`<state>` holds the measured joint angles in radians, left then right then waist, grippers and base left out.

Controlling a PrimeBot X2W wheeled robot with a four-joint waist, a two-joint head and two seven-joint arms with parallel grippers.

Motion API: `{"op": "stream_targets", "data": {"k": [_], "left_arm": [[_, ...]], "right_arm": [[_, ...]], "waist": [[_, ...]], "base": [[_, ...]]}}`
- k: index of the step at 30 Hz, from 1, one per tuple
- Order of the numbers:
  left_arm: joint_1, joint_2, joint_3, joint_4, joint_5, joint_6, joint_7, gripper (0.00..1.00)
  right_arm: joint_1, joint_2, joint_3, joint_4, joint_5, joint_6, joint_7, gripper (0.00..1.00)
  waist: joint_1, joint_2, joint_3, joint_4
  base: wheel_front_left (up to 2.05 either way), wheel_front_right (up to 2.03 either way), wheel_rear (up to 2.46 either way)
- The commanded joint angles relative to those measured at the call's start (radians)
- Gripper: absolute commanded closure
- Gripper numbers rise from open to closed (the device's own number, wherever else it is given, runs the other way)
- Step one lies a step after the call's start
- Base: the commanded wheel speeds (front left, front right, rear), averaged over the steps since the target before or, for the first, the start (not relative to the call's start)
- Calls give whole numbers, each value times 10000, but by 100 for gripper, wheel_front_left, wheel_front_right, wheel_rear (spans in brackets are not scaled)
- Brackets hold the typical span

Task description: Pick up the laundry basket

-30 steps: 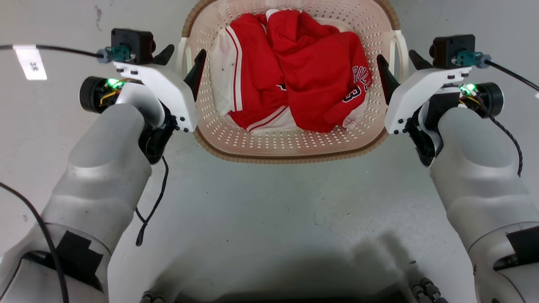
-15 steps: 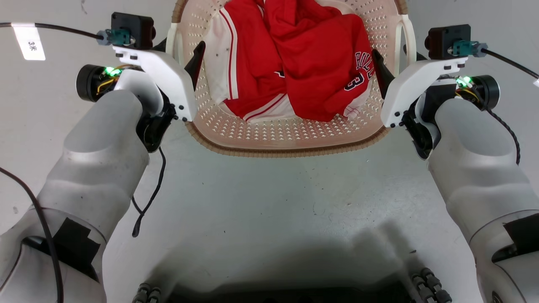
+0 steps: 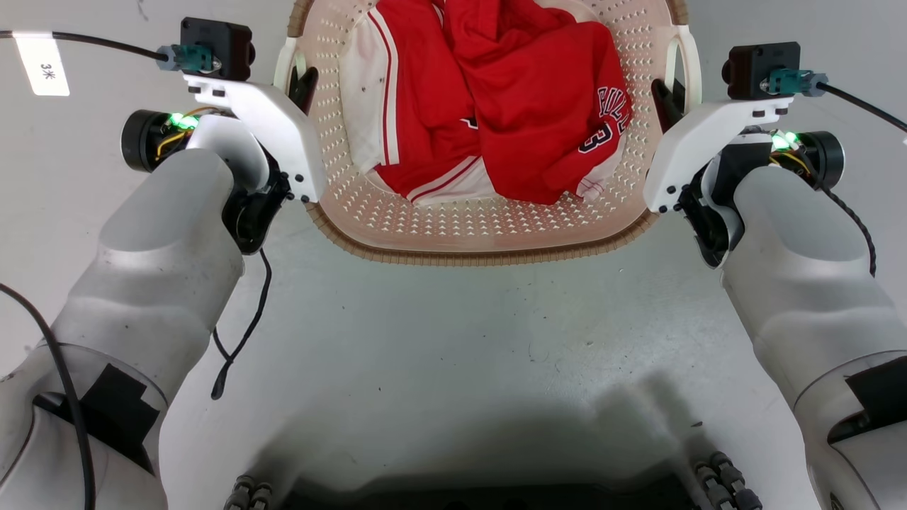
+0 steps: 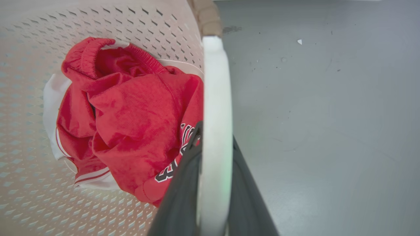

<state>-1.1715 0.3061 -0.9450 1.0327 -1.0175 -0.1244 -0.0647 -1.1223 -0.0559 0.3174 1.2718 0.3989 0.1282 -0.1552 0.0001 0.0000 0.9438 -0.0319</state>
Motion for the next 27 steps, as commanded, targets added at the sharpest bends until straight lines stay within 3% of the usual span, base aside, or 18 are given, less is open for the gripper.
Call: {"op": "stream_targets", "data": {"k": [1, 12, 27], "left_arm": [[-184, -104, -188, -127, -38, -115, 20, 100], [172, -374, -823, 109, -910, -124, 542, 100], [1336, -743, -1563, 572, -1997, -129, 1448, 100]], "right_arm": [[-67, 106, 149, -20, 76, 45, 3, 100], [320, 154, 1113, -50, 783, 85, 1295, 100], [1702, 189, 2271, -60, 2135, 89, 3795, 100]], "waist": [[-1, 0, -62, 16], [-1, 0, -1035, 155], [-1, 0, -4093, 96]], "base": [[0, 0, 0], [0, 0, 0], [0, 0, 0]]}}
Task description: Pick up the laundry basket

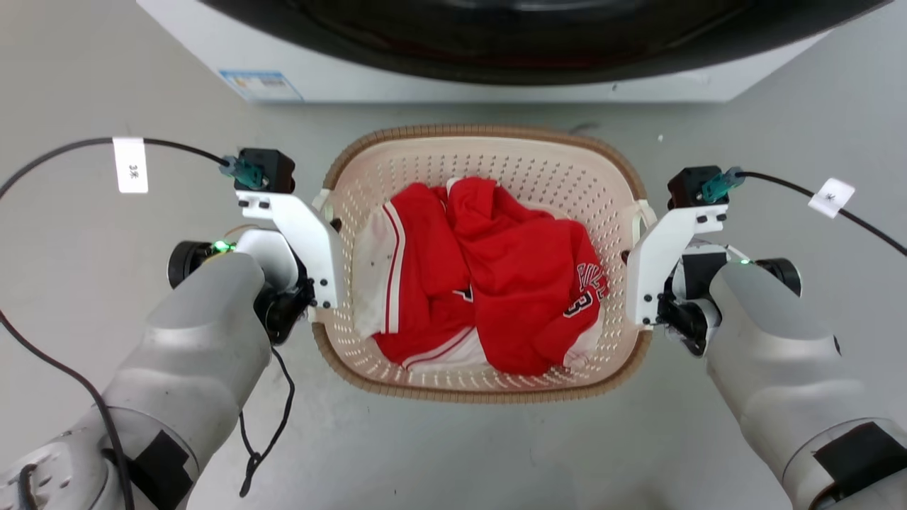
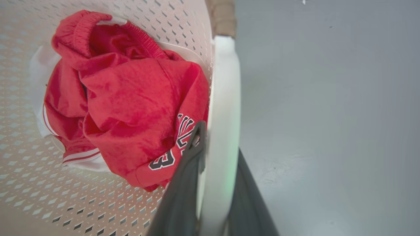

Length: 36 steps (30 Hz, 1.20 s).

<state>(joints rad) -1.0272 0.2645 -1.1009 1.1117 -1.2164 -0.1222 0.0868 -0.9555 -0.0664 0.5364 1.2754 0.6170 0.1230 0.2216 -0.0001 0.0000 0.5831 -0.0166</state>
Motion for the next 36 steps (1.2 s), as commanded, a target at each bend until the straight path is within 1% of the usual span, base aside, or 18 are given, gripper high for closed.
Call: {"op": "stream_targets", "data": {"k": [1, 9, 13, 14, 26, 36], "left_arm": [[40, -355, -65, -178, -54, -152, -4, 100], [624, -615, -393, -4, -442, -154, 499, 100], [921, -731, -505, 79, -622, -155, 678, 100], [1214, -825, -584, 170, -769, -155, 821, 100], [2110, -1186, -816, 420, -1170, -157, 1125, 100], [2718, -1401, -993, 505, -1353, -170, 1111, 100]], "right_arm": [[174, 294, 147, -103, 51, 140, 167, 100], [773, 325, 688, -218, 728, 148, 1533, 100], [1045, 341, 896, -196, 982, 150, 1896, 100], [1317, 345, 1008, -147, 1136, 150, 2049, 100], [2045, 357, 1218, -19, 1462, 150, 2373, 100], [2548, 373, 1305, 26, 1583, 150, 2579, 100]], "waist": [[1, 0, -713, -77], [1, 0, -2151, -162], [1, 0, -2943, -193], [1, 0, -3546, -197], [1, 0, -5465, -117], [1, 0, -6278, -32]], "base": [[0, 0, 0], [0, 0, 0], [0, 0, 0], [0, 0, 0], [0, 0, 0], [0, 0, 0]]}}
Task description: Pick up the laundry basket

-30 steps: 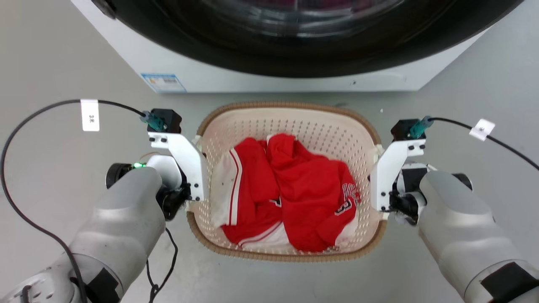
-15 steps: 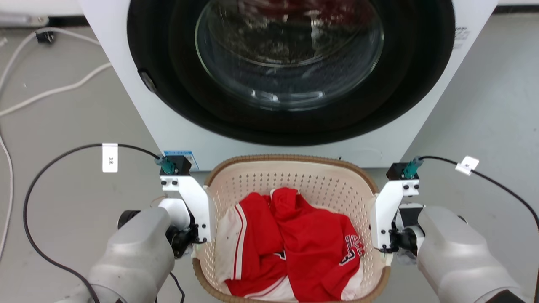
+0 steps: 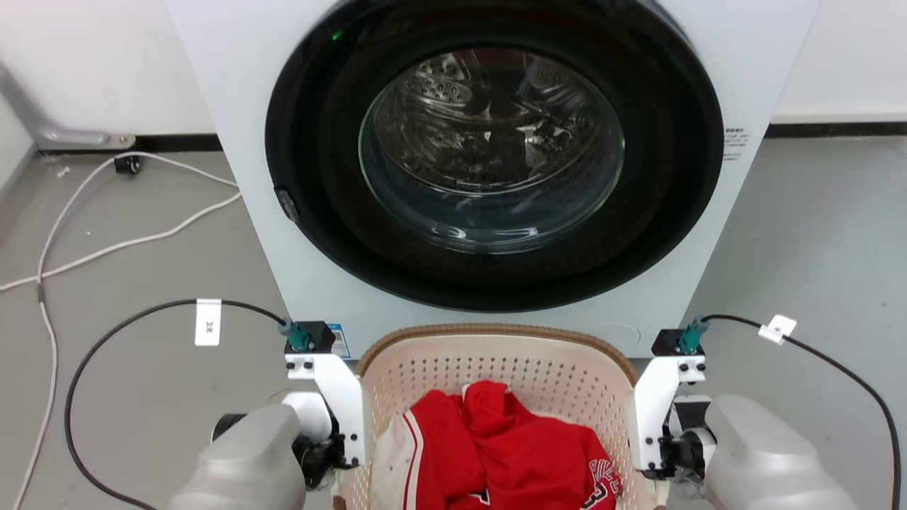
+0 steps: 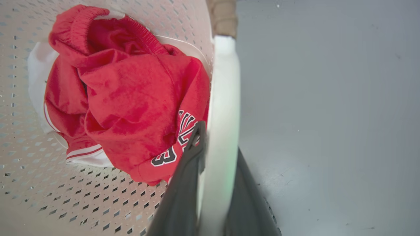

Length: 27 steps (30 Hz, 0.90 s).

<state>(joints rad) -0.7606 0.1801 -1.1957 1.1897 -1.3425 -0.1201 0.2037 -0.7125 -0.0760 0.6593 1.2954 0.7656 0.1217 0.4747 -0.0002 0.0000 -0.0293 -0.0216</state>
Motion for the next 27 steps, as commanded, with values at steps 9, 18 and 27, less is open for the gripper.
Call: {"op": "stream_targets", "data": {"k": [9, 18, 27], "left_arm": [[686, -669, -207, -190, -252, -193, -107, 100], [783, -699, -249, -96, -338, -193, -113, 100], [614, -729, -282, -94, -380, -193, -196, 100]], "right_arm": [[407, 471, 249, -163, 51, 164, 191, 100], [442, 472, 111, -162, -155, 164, 260, 100], [363, 472, -7, -161, -195, 165, 268, 100]], "waist": [[2, 0, -685, -3], [2, 0, -761, 4], [2, 0, -671, 26]], "base": [[0, 0, 0], [0, 0, 0], [0, 0, 0]]}}
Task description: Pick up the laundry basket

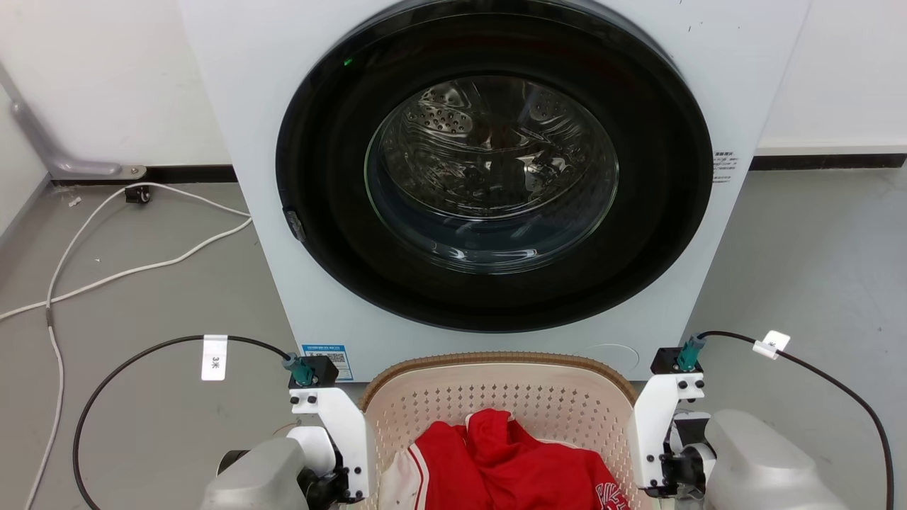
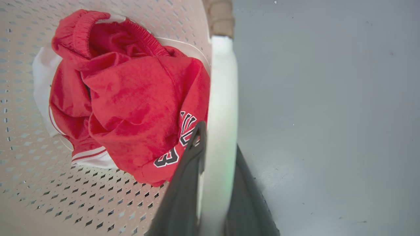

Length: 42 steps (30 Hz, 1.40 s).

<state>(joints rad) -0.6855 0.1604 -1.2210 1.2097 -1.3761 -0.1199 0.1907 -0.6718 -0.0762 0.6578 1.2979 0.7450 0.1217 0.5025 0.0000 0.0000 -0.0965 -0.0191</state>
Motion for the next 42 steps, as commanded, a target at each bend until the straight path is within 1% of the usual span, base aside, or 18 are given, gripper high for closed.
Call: {"op": "stream_targets", "data": {"k": [1, 11, 28, 42], "left_arm": [[-147, -533, -30, -300, -53, -195, -88, 100], [-215, -577, -66, -272, -112, -196, -172, 100], [-114, -578, -133, -171, -219, -196, -286, 100], [-120, -564, -160, -187, -318, -195, -343, 100]], "right_arm": [[-25, 474, 0, -187, 19, 165, -10, 100], [84, 478, -85, -187, 9, 165, -38, 100], [220, 479, 57, -187, 370, 165, -107, 100], [234, 480, -102, -187, 229, 166, -27, 100]], "waist": [[0, 0, 2, 4], [0, 0, -15, 57], [0, 0, -53, 92], [0, 0, -20, 111]], "base": [[0, 0, 0], [0, 0, 0], [0, 0, 0], [0, 0, 0]]}}
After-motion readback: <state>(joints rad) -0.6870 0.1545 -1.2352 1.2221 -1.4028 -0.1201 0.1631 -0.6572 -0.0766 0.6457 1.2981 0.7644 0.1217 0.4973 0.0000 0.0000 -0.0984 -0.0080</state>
